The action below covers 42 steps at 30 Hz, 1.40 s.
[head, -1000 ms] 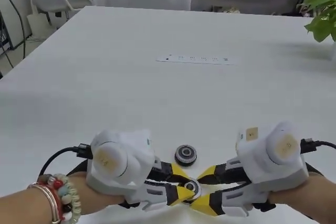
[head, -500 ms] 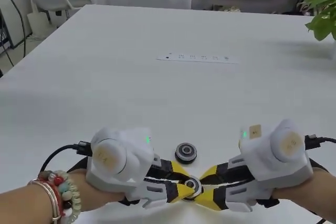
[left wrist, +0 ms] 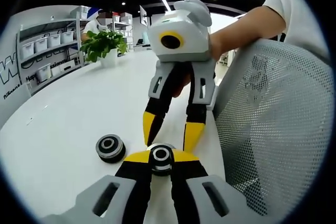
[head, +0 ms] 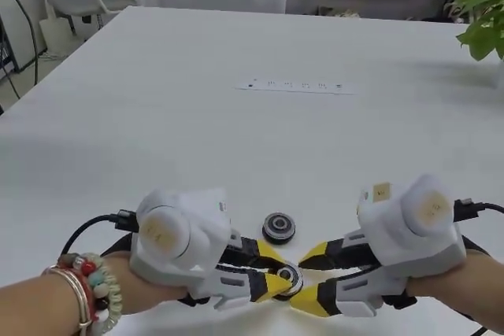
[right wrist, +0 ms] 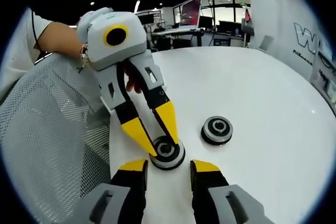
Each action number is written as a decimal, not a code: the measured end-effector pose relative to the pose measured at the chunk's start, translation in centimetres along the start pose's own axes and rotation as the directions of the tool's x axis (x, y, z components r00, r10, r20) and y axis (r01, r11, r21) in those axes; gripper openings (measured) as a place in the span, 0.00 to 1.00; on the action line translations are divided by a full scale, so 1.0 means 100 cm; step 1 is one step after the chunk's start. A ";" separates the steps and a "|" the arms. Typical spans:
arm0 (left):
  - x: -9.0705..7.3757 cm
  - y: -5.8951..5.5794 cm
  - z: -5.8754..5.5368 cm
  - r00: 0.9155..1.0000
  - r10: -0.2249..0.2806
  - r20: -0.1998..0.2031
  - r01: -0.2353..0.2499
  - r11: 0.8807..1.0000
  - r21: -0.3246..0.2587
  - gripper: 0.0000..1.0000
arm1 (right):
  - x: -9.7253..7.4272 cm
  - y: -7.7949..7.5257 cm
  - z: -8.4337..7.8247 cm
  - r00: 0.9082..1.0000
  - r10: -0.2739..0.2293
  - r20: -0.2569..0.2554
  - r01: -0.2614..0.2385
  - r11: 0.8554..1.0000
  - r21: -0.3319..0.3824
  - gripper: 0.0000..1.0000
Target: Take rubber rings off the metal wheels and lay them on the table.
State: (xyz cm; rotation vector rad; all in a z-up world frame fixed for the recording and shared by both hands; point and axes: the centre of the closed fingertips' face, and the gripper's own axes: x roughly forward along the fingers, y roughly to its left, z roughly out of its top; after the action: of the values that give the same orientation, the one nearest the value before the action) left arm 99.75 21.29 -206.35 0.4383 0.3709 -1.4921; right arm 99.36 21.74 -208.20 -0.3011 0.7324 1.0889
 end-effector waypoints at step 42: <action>-0.003 0.002 -0.002 1.000 0.011 0.004 -0.011 1.000 -0.003 0.09 | -0.006 -0.007 -0.008 0.995 -0.033 -0.089 0.057 0.958 0.281 0.00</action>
State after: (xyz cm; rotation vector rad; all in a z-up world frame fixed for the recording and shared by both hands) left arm 99.98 21.62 -206.33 0.4344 0.3663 -1.4816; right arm 99.45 20.56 -208.46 -0.1176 0.9408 0.9178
